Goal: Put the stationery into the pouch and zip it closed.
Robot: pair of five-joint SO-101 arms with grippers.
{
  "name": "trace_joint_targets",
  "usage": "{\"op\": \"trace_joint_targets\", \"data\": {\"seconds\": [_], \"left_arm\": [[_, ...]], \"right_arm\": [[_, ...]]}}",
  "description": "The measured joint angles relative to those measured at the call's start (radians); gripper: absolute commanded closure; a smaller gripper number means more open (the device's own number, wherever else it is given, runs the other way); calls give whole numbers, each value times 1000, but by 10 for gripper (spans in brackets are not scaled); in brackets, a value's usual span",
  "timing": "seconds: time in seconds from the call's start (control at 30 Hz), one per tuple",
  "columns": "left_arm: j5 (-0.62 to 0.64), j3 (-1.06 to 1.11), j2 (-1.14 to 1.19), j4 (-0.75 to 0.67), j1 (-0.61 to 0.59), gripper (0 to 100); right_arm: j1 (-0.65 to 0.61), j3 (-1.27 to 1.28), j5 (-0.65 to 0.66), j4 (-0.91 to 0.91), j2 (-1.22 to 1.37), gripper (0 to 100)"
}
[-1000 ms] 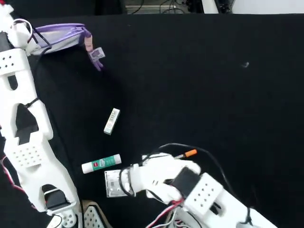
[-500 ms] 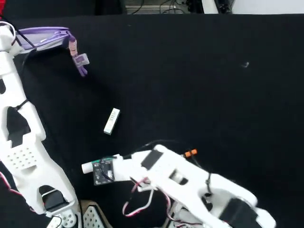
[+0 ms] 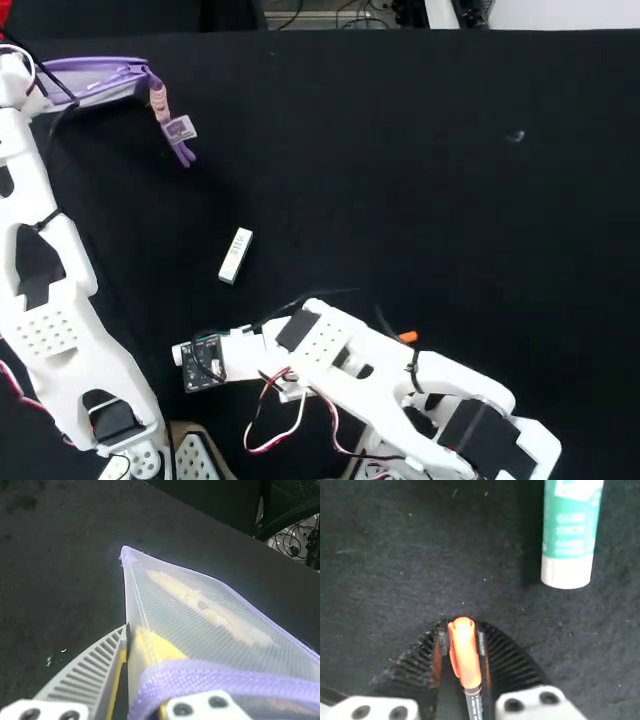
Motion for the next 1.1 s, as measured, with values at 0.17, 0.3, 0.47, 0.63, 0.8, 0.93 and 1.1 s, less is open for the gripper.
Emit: {"op": "trace_joint_targets", "data": {"seconds": [0.17,0.3,0.47,0.63,0.8,0.93,1.1], "left_arm": [[0,0,0,40,12,970],[0,0,0,86,72,970],[29,0,0,130,181,970],[69,-6,0,195,318,970],[121,-80,0,292,453,970],[135,-143,0,364,531,970],[140,-161,0,397,535,970]], "right_arm": [[48,-6,15,28,-158,987],[192,-101,35,72,-353,987],[396,-233,35,37,-598,987],[520,-270,-15,-121,-796,987],[565,-270,-242,-278,-951,987],[560,-270,-427,-408,-1065,987],[568,-238,-632,-598,-1112,987]]}}
